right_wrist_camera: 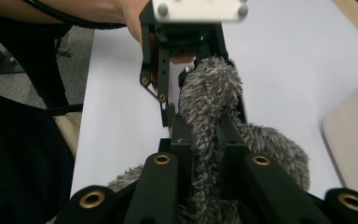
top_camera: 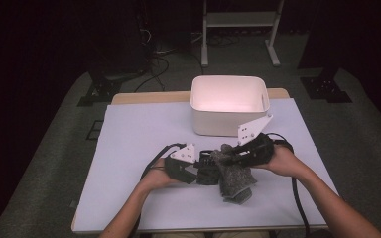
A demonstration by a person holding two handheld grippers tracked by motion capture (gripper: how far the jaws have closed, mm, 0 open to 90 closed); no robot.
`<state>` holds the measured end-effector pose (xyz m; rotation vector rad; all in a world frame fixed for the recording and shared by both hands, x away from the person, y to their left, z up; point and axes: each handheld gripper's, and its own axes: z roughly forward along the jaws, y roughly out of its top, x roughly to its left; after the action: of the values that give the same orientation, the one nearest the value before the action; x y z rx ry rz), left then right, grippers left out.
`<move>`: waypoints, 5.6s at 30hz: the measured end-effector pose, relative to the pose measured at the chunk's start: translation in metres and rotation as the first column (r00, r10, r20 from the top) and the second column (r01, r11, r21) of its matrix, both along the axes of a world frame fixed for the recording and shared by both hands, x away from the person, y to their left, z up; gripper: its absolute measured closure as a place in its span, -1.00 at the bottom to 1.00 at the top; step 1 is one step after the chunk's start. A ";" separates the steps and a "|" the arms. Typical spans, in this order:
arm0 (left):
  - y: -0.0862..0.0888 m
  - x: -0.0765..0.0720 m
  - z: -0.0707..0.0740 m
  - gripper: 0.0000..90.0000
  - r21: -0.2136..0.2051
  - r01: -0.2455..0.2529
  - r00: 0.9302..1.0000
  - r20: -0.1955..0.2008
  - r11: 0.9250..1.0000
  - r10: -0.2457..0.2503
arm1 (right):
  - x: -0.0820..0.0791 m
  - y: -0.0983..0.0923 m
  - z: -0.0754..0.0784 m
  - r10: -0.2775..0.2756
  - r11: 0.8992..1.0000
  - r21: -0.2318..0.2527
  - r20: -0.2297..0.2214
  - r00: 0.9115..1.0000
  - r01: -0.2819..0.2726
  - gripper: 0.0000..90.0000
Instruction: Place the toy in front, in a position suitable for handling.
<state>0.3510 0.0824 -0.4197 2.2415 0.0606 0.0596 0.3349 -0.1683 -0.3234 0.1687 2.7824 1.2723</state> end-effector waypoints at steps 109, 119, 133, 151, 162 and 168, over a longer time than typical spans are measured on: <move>0.007 0.005 0.012 0.28 0.272 0.018 1.000 0.000 0.962 -0.019 | 0.003 0.005 -0.045 -0.007 0.999 -0.049 -0.059 0.998 0.004 0.77; -0.001 0.008 0.009 0.28 0.314 0.002 1.000 -0.002 0.949 -0.002 | 0.005 0.012 -0.042 0.000 1.000 0.000 -0.063 0.998 0.000 0.77; 0.007 0.009 0.002 0.24 0.337 -0.013 1.000 -0.005 0.941 0.016 | 0.012 0.002 -0.069 -0.040 0.997 -0.062 -0.102 0.994 0.034 0.77; 0.026 0.005 0.003 0.32 0.277 -0.033 0.999 -0.002 0.960 0.035 | 0.019 0.025 -0.061 0.001 0.996 -0.085 -0.094 0.996 -0.009 0.77; 0.025 0.004 0.003 0.37 0.282 -0.034 0.999 -0.010 0.959 0.038 | 0.018 0.025 -0.052 0.004 0.998 -0.069 -0.081 0.997 -0.009 0.77; 0.028 0.002 -0.002 0.37 0.252 -0.048 0.999 0.001 0.967 0.050 | 0.023 0.031 -0.060 0.009 0.996 -0.085 -0.099 0.995 -0.017 0.77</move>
<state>0.3533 0.1108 -0.4220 2.4949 0.1173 0.0921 0.3579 -0.1374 -0.3830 0.2139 2.9196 1.1760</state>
